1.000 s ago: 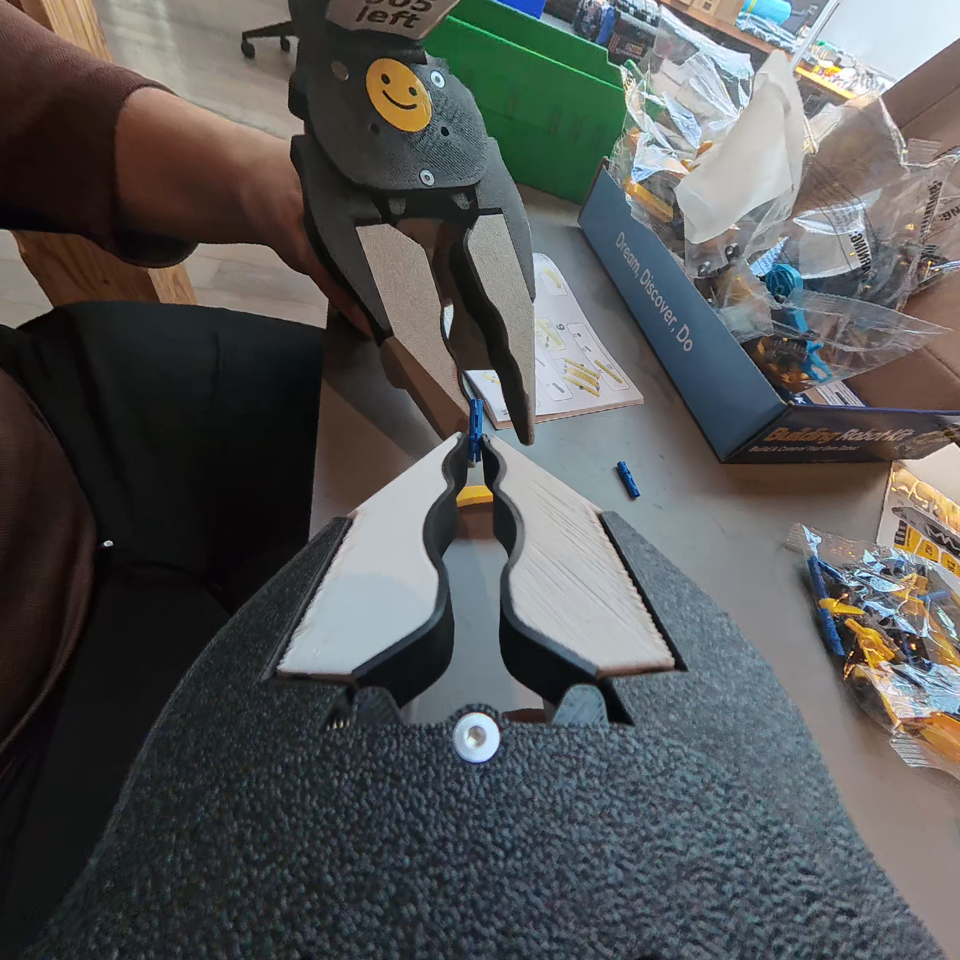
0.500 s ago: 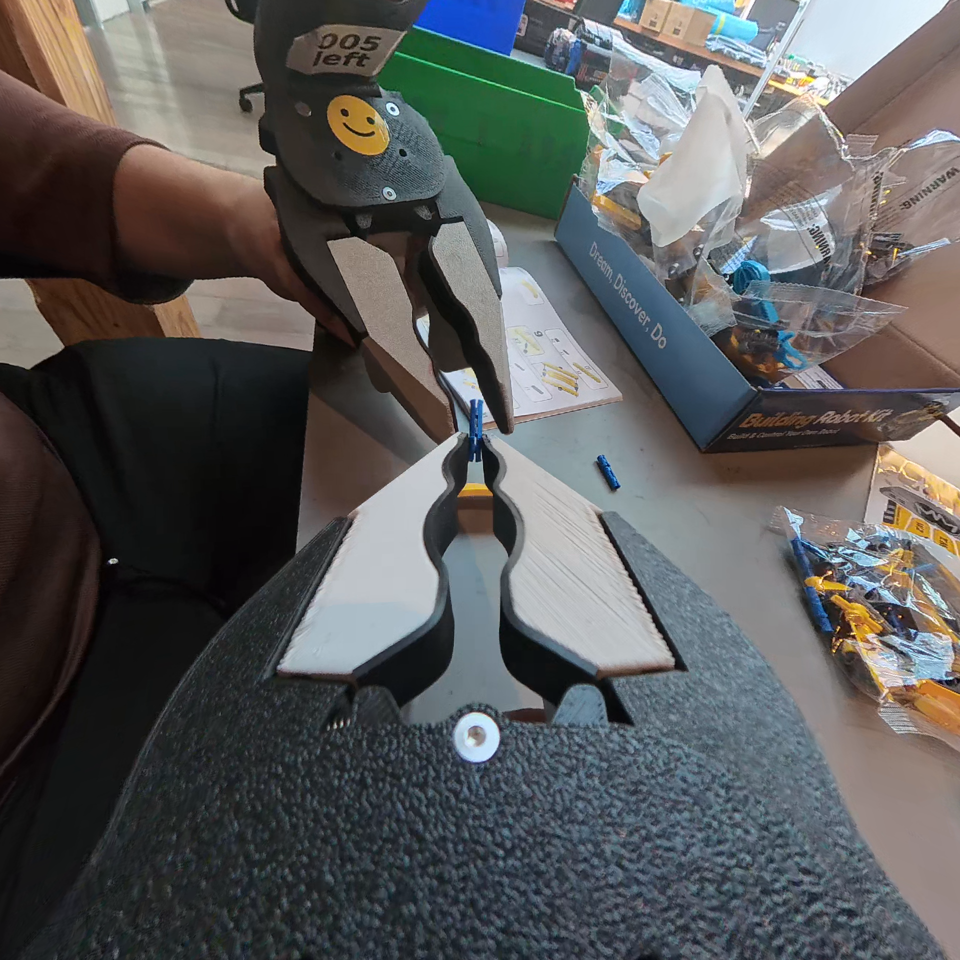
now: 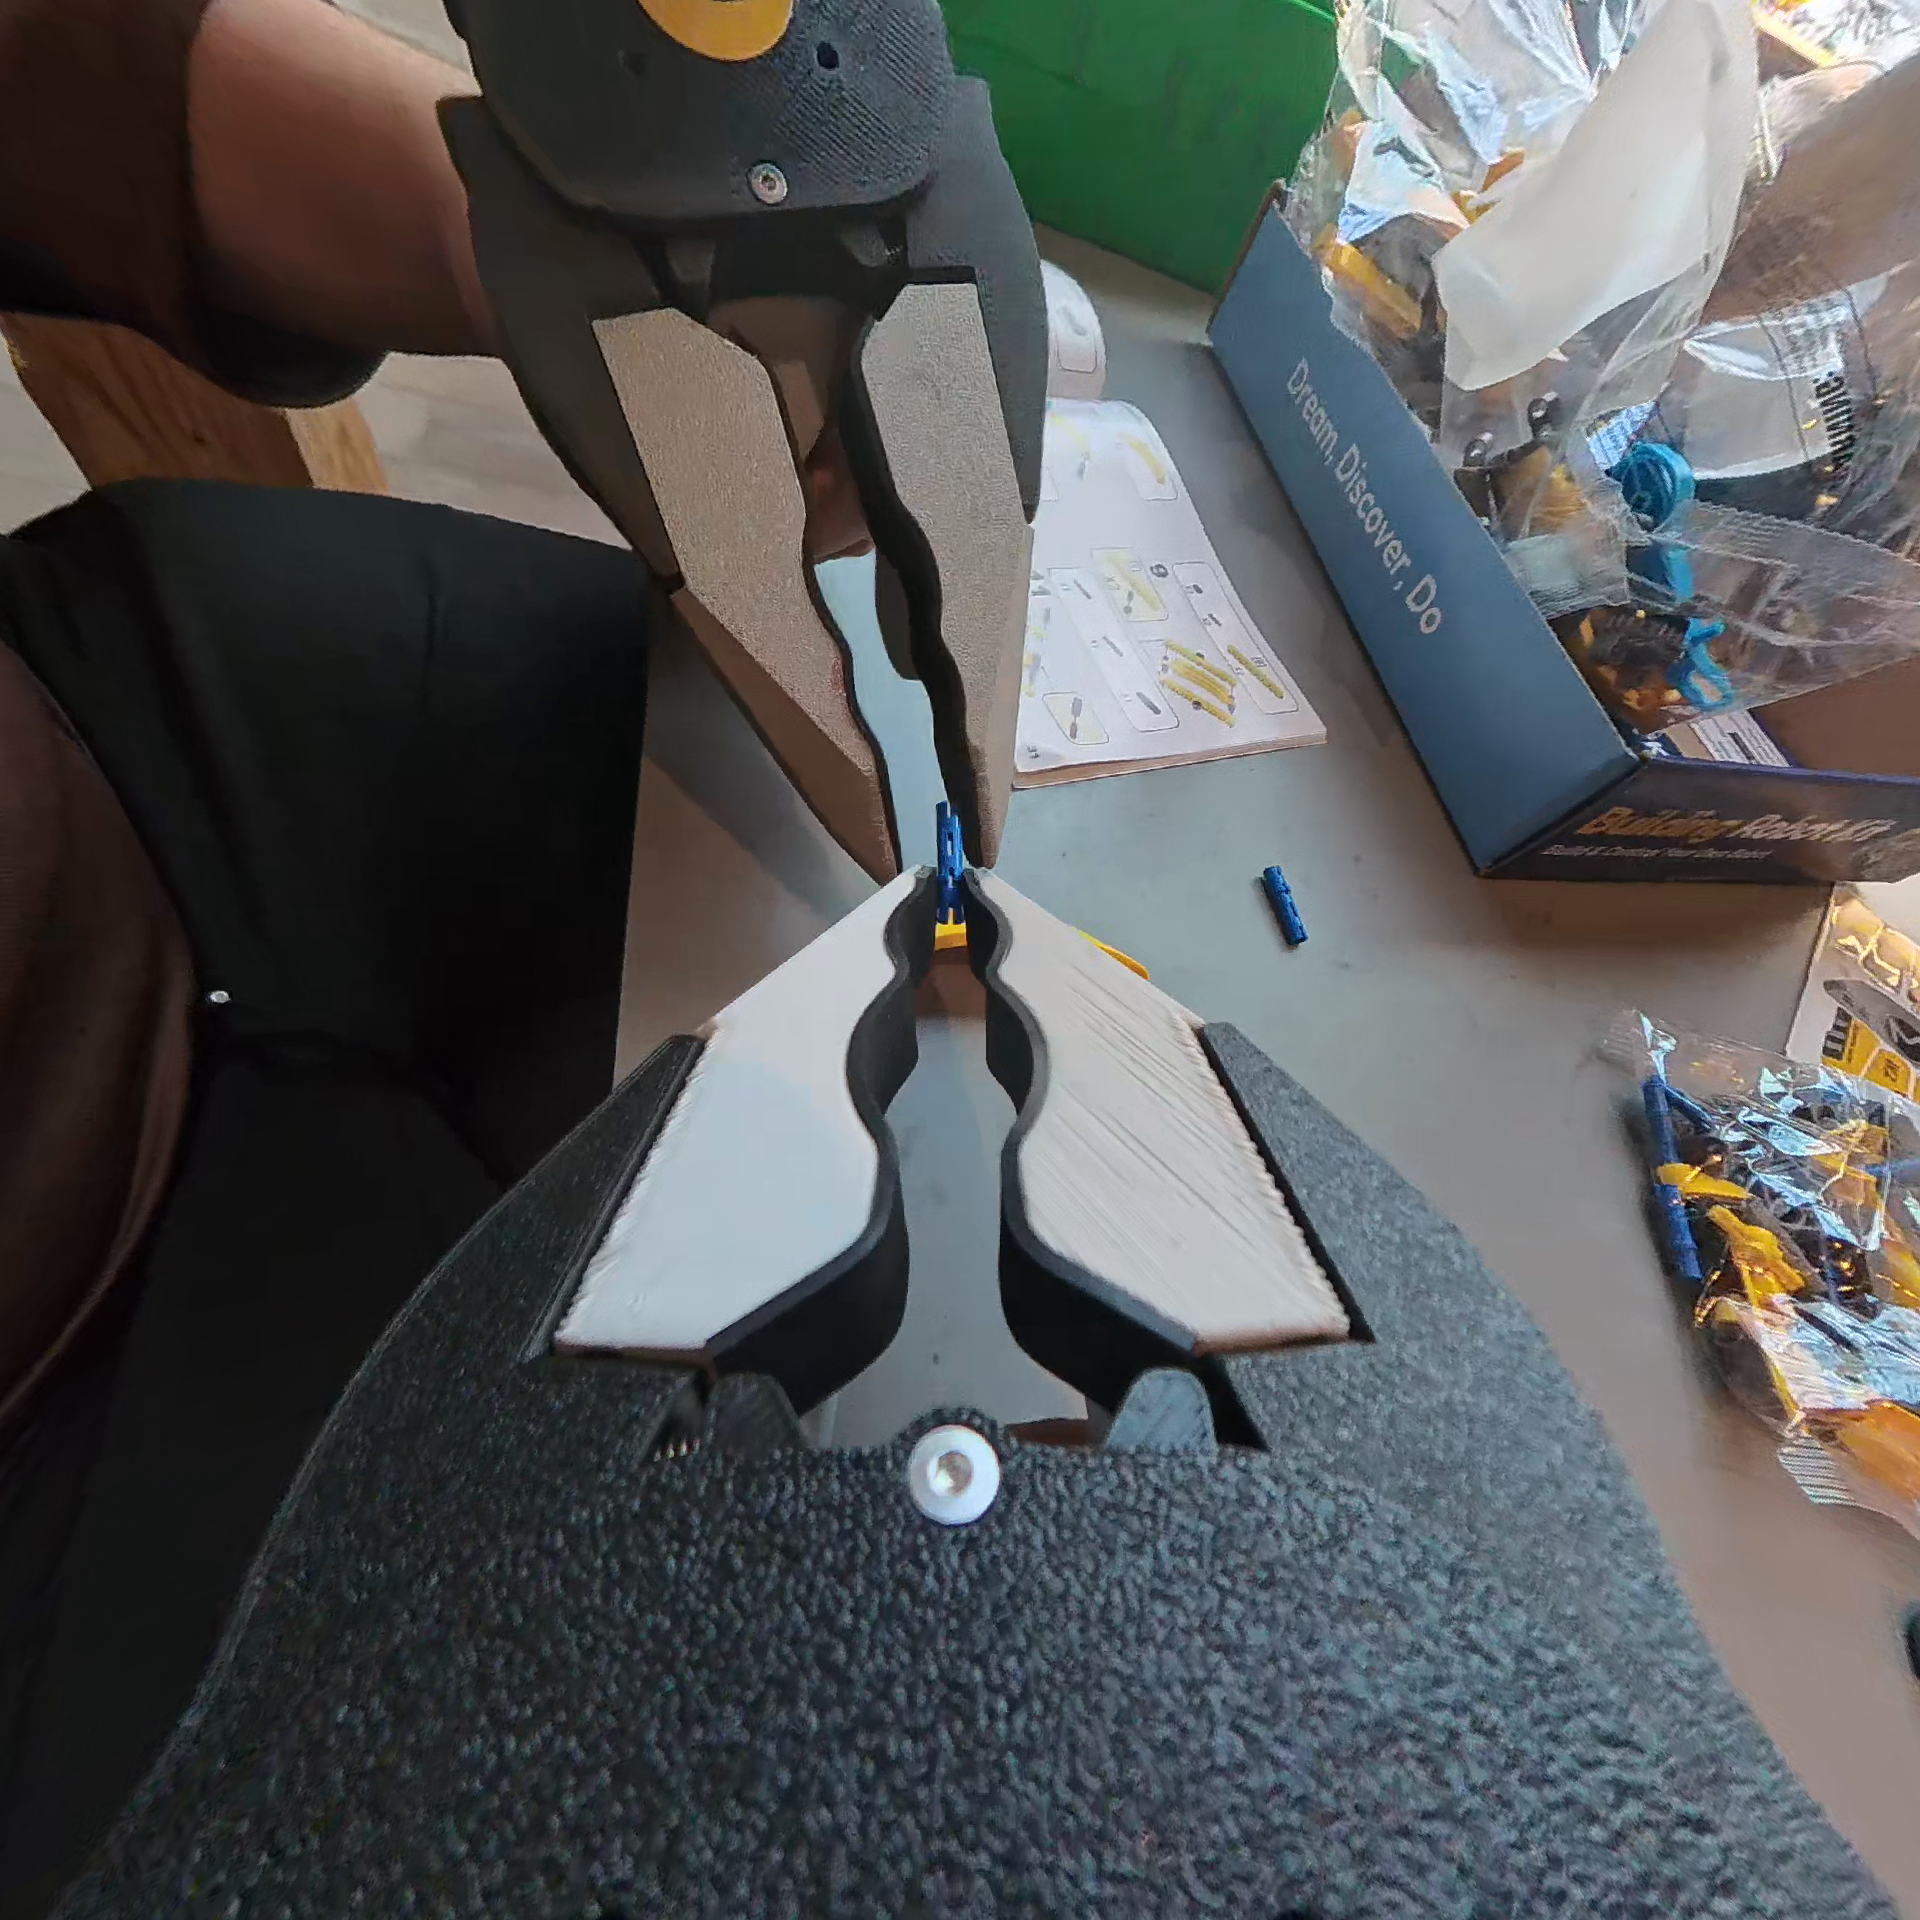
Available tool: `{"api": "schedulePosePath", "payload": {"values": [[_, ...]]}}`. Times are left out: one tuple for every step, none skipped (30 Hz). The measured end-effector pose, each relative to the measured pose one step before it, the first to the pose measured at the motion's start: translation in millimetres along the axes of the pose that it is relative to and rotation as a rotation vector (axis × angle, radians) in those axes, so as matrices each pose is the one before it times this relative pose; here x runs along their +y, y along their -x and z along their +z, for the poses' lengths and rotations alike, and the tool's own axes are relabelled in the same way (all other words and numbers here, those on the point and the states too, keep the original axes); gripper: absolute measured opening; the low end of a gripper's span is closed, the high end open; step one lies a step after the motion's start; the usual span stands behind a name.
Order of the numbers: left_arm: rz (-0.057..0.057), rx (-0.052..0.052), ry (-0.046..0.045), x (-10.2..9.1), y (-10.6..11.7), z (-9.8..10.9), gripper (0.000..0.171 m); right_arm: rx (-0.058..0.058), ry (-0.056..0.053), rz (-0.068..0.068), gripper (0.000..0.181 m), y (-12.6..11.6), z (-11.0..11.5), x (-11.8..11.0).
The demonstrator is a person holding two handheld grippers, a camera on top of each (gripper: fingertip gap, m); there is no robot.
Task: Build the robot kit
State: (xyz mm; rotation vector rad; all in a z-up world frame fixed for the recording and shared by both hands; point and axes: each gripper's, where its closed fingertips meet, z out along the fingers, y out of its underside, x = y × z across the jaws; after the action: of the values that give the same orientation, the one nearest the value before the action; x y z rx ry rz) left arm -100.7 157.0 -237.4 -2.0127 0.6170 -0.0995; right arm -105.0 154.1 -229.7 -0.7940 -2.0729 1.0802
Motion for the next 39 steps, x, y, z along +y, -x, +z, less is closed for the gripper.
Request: {"api": "schedulePosePath", "payload": {"values": [[0.0036,-0.0021,0.00587,0.7,-0.09,0.53,0.011,-0.0043,-0.0034,0.0045,0.004,0.1,-0.6,-0.25],[0.0015,-0.0017,0.00305,0.37,-0.01,0.34,0.009,-0.0044,-0.0017,0.0026,0.004,0.41,-0.4,-0.09],[-0.0017,-0.0053,-0.00032,0.03,0.86,-0.2,0.004,-0.0052,0.0006,0.0004,0.004,0.67,-0.22,0.2],[-0.0025,0.0001,-0.00657,-0.8,0.32,-0.53,0.002,-0.0008,-0.0004,-0.0016,0.004,0.33,-0.11,-0.09],[-0.002,0.0042,-0.00498,-0.65,-0.31,-0.37,0.002,0.0,-0.0014,-0.0017,0.004,0.2,-0.16,-0.16],[-0.0025,0.0042,-0.00266,-0.28,-0.25,-0.19,0.002,-0.0003,-0.0011,-0.0008,0.004,0.24,-0.1,-0.14],[-0.002,0.0028,-0.0002,0.05,-0.1,0.05,0.002,-0.001,-0.0004,0.0002,0.004,0.22,-0.05,-0.03],[-0.0006,0.0007,0.00177,0.18,-0.1,0.2,0.002,-0.001,0.0005,0.0005,0.004,0.18,-0.03,0.06],[0.001,-0.0009,0.00297,0.32,-0.05,0.26,0.002,-0.0004,0.0009,-0.0006,0.004,0.16,0.03,0.03],[0.0026,0.0002,0.00118,0.06,-0.3,0.13,0.002,-0.0007,0.001,-0.0019,0.004,0.3,0.08,0.19],[0.0037,0.0003,0.00005,0.02,-0.38,-0.03,0.002,-0.0012,0.0016,-0.0021,0.004,0.48,0.09,0.1],[0.0035,0.0005,0.00059,0.06,-0.43,0.17,0.002,-0.0004,0.0008,-0.0019,0.004,0.53,0.04,0.1],[0.0034,0.0007,0.00124,0.06,-0.45,0.08,0.002,0.001,0.0003,-0.0012,0.004,0.05,-0.08,-0.01],[0.0043,0.0028,-0.001,-0.06,-0.78,-0.12,0.001,-0.0006,0.0,0.0008,0.004,0.21,-0.07,0.02],[0.0048,-0.0009,-0.00521,-0.68,-0.32,-0.4,0.001,0.0003,-0.0022,0.0028,0.004,-0.33,-0.1,-0.26],[0.0043,-0.0033,-0.00557,-0.74,0.05,-0.55,0.001,-0.0005,-0.0043,0.0057,0.005,-0.54,-0.36,-0.53],[0.0061,-0.0044,-0.00705,-1.04,0.16,-0.38,0.001,-0.0015,-0.0071,0.0094,0.005,-0.54,-0.62,-0.94],[0.0075,-0.0074,-0.0119,-1.69,0.56,-0.59,0.001,-0.0013,-0.01,0.0133,0.005,-0.8,-0.79,-1.27],[0.0052,-0.006,-0.01195,-1.59,0.61,-0.64,0.001,-0.0032,-0.0121,0.0198,0.005,-0.78,-1.0,-1.83],[0.0058,-0.0042,-0.01717,-2.38,0.34,-1.11,0.001,-0.0088,-0.0146,0.0274,0.005,-0.29,-1.09,-2.19],[0.0069,-0.0046,-0.02539,-3.28,0.41,-1.61,0.0,-0.0128,-0.0216,0.0344,0.006,-0.1,-1.37,-3.38],[0.0034,-0.0078,-0.02785,-3.59,1.09,-1.92,0.0,-0.0132,-0.03,0.0407,0.006,-0.45,-1.75,-4.61],[0.0021,-0.0102,-0.02804,-3.65,1.52,-1.74,0.0,-0.0139,-0.0325,0.0445,0.006,-0.8,-1.74,-4.84],[0.002,-0.0119,-0.02697,-3.49,1.71,-1.62,0.0,-0.016,-0.0299,0.0461,0.006,-0.66,-1.47,-4.4],[0.0015,-0.0138,-0.02424,-3.17,1.93,-1.33,0.001,-0.0169,-0.0275,0.0432,0.007,-0.66,-1.56,-3.95],[-0.0009,-0.0113,-0.01587,-2.11,1.73,-0.91,0.0,-0.0143,-0.0217,0.0366,0.008,-0.94,-1.48,-2.86],[-0.0014,-0.0003,-0.01028,-1.33,0.33,-0.57,0.0,-0.0058,-0.0147,0.0278,0.009,-1.88,-1.53,-1.86],[-0.0022,0.0019,-0.00633,-0.77,0.1,-0.45,0.0,0.0027,-0.0126,0.0199,0.01,-2.53,-1.43,-1.55],[-0.0049,0.0008,-0.00414,-0.43,0.5,-0.35,0.0,0.0012,-0.0111,0.012,0.01,-1.42,-1.27,-1.43],[-0.0056,0.0018,-0.00536,-0.52,0.45,-0.43,0.0,-0.0031,-0.0067,0.0048,0.011,-0.13,-0.98,-0.73],[-0.0062,0.0039,-0.0061,-0.68,0.17,-0.53,0.0,-0.0044,-0.0016,-0.0005,0.011,0.68,-0.33,-0.22],[-0.0081,0.0073,-0.00459,-0.54,0.02,-0.42,0.001,-0.0056,0.002,-0.0052,0.011,1.31,0.19,0.33],[-0.0094,0.0088,-0.00315,-0.28,-0.09,-0.28,0.001,-0.0058,0.0042,-0.0082,0.011,1.64,0.35,0.63],[-0.0098,0.0005,-0.00453,-0.44,0.92,-0.46,0.001,-0.004,0.005,-0.0078,0.012,1.38,0.65,0.65],[-0.007,-0.0002,-0.00551,-0.54,0.79,-0.52,0.001,-0.0015,0.0045,-0.0051,0.012,0.8,0.58,0.54],[-0.0028,0.0012,-0.00272,-0.36,0.12,-0.26,0.001,-0.0004,0.0028,-0.0025,0.013,0.28,0.42,0.4],[0.0003,-0.0015,0.00035,0.1,0.17,0.13,0.001,0.0029,0.0011,-0.0002,0.015,-0.25,0.18,0.12],[0.0024,-0.0006,0.00349,0.36,-0.17,0.27,0.001,0.0084,0.0,0.0026,0.018,-1.42,0.05,0.04],[0.0043,-0.0005,0.00465,0.55,-0.36,0.57,0.001,0.0103,-0.0003,0.004,0.022,-1.72,0.06,-0.11]]}}
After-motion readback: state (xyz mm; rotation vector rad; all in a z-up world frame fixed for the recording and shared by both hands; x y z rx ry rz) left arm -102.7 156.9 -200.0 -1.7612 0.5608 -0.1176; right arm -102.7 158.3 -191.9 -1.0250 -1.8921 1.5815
